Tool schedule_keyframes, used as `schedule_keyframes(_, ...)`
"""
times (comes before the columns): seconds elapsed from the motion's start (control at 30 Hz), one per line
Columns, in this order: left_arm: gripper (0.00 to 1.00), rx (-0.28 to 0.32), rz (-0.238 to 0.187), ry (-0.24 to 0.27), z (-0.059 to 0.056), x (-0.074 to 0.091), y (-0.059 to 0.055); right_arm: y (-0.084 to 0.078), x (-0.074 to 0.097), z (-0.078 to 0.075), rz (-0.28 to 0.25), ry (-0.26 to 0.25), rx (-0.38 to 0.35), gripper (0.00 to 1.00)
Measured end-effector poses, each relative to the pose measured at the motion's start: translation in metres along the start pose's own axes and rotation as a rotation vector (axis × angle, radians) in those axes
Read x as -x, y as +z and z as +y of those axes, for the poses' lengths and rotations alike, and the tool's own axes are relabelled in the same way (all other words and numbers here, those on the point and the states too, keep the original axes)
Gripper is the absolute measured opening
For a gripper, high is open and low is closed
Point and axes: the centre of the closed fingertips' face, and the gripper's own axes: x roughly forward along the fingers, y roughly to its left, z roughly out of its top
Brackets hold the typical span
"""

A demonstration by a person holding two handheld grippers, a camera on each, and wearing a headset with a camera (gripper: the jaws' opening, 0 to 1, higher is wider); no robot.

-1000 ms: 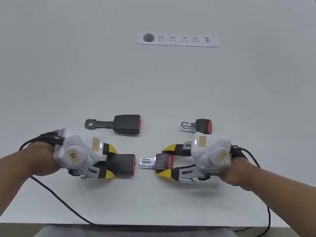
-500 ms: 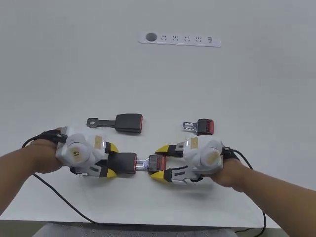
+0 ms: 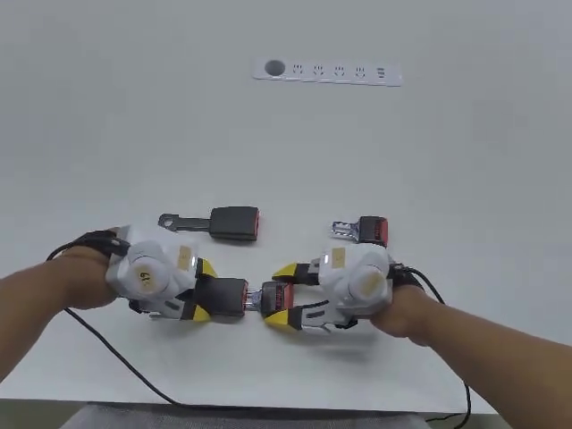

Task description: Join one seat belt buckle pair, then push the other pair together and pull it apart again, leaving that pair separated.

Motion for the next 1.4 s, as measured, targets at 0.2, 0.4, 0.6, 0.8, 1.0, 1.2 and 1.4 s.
schedule_keyframes(0.2,0.33,0.0,0.0,0.0,-0.001,0.0,0.0,0.005,-0.007,0.002,-0.001,-0.001,-0.008,0.37)
schedule_keyframes(0.4,0.33,0.003,0.001,0.0,-0.002,0.001,-0.001,0.007,-0.01,0.001,0.005,-0.004,-0.009,0.37)
schedule_keyframes(0.6,0.33,0.004,0.004,0.002,-0.002,0.002,-0.003,0.008,-0.015,0.001,0.005,0.0,-0.013,0.37)
schedule_keyframes(0.8,0.33,0.003,0.003,0.002,-0.002,0.002,-0.003,0.008,-0.016,0.001,0.011,-0.007,-0.008,0.37)
schedule_keyframes(1.0,0.33,0.005,0.002,0.006,-0.003,0.001,-0.003,0.007,-0.015,0.002,0.023,-0.008,0.007,0.37)
schedule_keyframes(1.2,0.33,0.009,-0.007,0.008,-0.003,0.001,-0.002,0.006,-0.014,0.003,0.021,-0.011,0.014,0.37)
schedule_keyframes(1.4,0.33,0.033,-0.049,0.021,-0.003,0.002,-0.001,0.006,-0.012,0.003,0.016,-0.013,0.017,0.37)
